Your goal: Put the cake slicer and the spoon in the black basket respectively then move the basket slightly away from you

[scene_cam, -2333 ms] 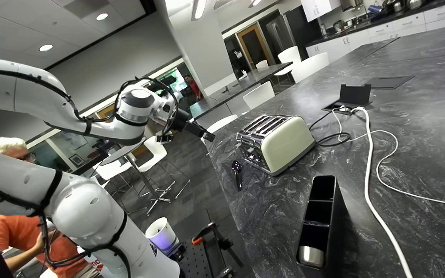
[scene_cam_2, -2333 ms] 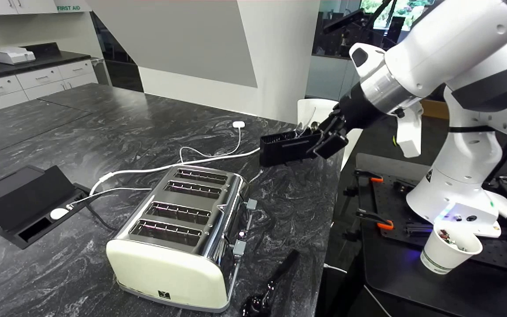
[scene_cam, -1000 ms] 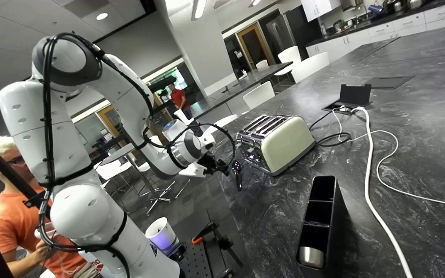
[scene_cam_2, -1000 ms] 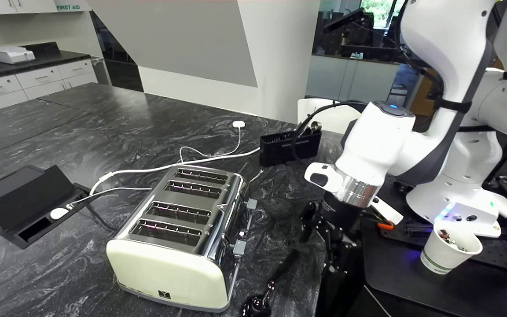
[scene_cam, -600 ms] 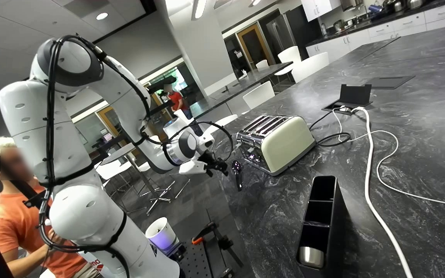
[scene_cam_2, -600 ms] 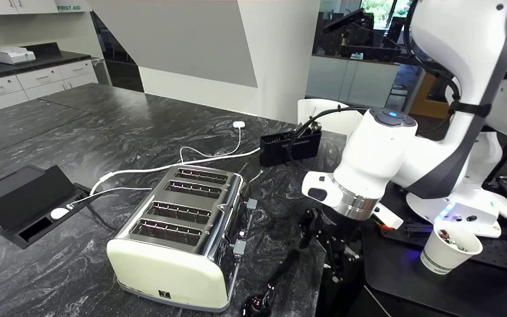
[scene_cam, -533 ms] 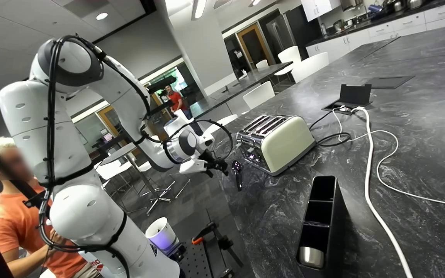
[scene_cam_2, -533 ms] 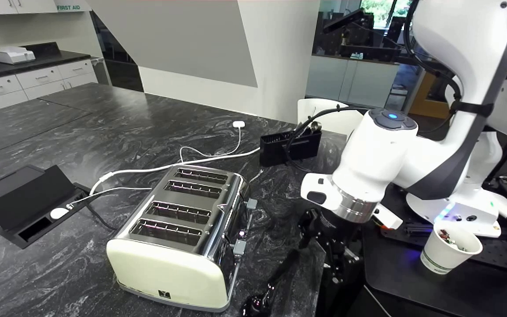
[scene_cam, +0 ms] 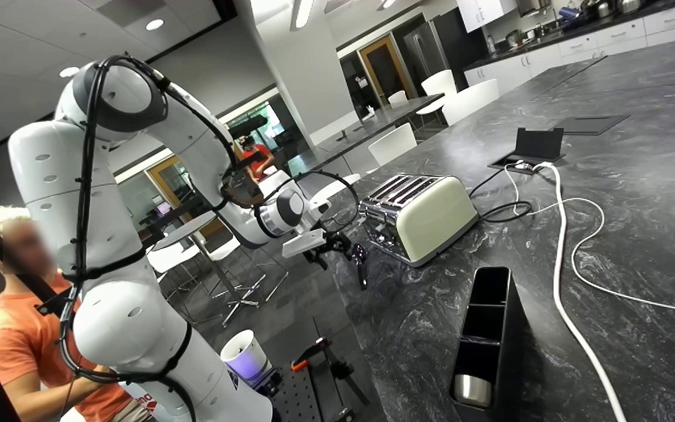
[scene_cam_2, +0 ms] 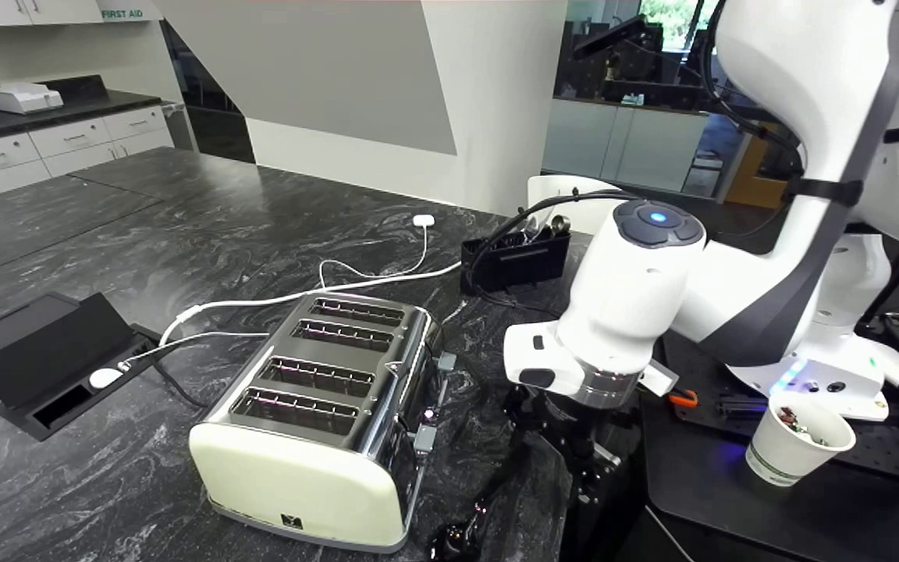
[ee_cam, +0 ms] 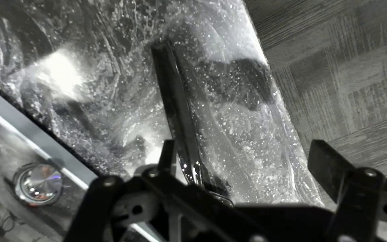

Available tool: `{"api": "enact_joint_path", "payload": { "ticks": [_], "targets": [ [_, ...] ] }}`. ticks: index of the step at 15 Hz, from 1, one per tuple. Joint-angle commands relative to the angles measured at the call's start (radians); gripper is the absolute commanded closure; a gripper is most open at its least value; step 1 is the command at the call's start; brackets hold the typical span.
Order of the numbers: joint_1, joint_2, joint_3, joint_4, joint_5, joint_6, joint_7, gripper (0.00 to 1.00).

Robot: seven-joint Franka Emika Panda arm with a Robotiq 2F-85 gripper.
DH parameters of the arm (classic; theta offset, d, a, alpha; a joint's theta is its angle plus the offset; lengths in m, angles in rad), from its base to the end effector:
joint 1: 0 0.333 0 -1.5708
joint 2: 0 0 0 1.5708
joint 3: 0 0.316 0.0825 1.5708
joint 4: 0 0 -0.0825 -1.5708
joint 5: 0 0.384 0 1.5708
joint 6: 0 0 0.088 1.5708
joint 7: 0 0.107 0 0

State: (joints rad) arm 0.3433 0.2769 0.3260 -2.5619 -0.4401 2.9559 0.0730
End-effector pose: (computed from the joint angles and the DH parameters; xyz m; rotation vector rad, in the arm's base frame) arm 0.3346 0.3111 0.1840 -2.7186 -1.4954 -0.2252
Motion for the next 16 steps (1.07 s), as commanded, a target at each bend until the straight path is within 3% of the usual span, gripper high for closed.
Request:
{"api": "enact_joint_path", "payload": {
  "ticks": [1, 5, 9, 16],
  "targets": [
    [-0.154, 0.088, 0.133, 0.062, 0.109, -0.030, -0.238, 0.00],
    [-0.232, 0.109, 0.181, 0.108, 0.124, -0.068, -0.348, 0.00],
    [-0.190, 0.121, 0.141, 0.162, 0.185, -0.109, -0.438, 0.00],
    [-0.114, 0.197, 0.075, 0.260, 0.169, -0.212, -0.434, 0.00]
  ]
}}
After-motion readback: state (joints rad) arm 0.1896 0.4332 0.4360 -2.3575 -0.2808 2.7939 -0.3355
